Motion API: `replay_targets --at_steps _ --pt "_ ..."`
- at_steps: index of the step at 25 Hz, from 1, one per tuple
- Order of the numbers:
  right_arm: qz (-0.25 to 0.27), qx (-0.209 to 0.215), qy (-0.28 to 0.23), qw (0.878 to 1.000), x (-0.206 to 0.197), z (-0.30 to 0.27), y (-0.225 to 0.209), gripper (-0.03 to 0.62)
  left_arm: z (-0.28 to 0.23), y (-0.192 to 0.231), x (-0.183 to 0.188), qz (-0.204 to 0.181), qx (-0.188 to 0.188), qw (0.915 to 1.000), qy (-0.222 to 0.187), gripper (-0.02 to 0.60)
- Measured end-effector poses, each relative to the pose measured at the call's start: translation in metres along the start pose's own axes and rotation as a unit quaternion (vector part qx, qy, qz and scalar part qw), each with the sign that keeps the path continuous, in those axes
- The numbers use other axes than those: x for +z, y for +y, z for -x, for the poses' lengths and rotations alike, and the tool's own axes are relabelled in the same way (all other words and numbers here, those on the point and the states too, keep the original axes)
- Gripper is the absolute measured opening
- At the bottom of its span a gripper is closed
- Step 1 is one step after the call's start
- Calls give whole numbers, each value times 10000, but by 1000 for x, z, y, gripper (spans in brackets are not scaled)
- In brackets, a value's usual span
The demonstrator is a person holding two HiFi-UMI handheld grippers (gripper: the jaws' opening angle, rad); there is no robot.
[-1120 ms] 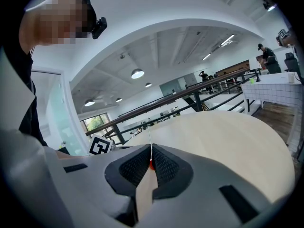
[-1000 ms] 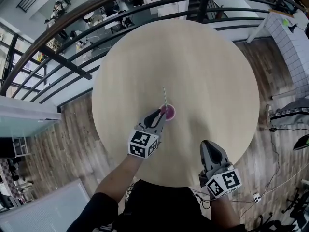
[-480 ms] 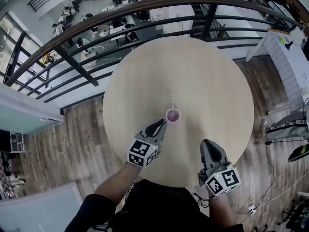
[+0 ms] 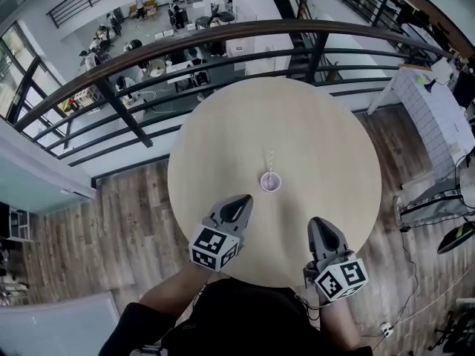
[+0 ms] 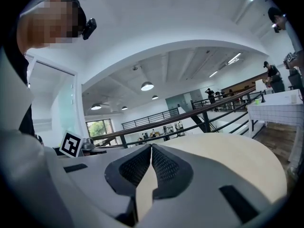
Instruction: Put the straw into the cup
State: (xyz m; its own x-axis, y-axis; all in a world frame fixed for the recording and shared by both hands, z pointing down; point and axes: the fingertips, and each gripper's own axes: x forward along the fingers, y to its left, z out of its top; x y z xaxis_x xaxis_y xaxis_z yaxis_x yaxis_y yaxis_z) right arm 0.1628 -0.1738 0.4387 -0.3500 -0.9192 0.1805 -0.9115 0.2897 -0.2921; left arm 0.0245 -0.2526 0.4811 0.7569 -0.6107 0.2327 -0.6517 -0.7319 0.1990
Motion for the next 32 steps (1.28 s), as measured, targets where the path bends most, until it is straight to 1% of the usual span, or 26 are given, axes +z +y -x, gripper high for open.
replay_targets --at_steps 4,7,11,16,20,24,29,32 --pt "19 12 -42 10000 1 13 8 23 20 -7 13 -15 52 9999 -118 6" --pt "47 66 -108 9999 3 21 9 23 33 -20 23 -153 87 9996 -236 6" --pt "107 180 -158 9997 5 37 9 23 47 -47 38 -186 43 9990 -392 6" --pt "-135 345 -273 9989 16 60 4 23 56 -85 48 -166 14 9987 -484 6" --pt "162 563 -455 9972 32 76 14 23 63 -106 46 -422 42 9983 -392 6" --pt "259 594 -540 9964 36 81 18 21 74 -109 43 -550 107 9979 -310 6" --pt "282 420 -653 9966 40 81 24 21 88 -97 42 -547 166 9978 -328 6" --pt "320 410 -649 9965 41 75 30 21 93 -85 48 -501 232 9975 -432 6"
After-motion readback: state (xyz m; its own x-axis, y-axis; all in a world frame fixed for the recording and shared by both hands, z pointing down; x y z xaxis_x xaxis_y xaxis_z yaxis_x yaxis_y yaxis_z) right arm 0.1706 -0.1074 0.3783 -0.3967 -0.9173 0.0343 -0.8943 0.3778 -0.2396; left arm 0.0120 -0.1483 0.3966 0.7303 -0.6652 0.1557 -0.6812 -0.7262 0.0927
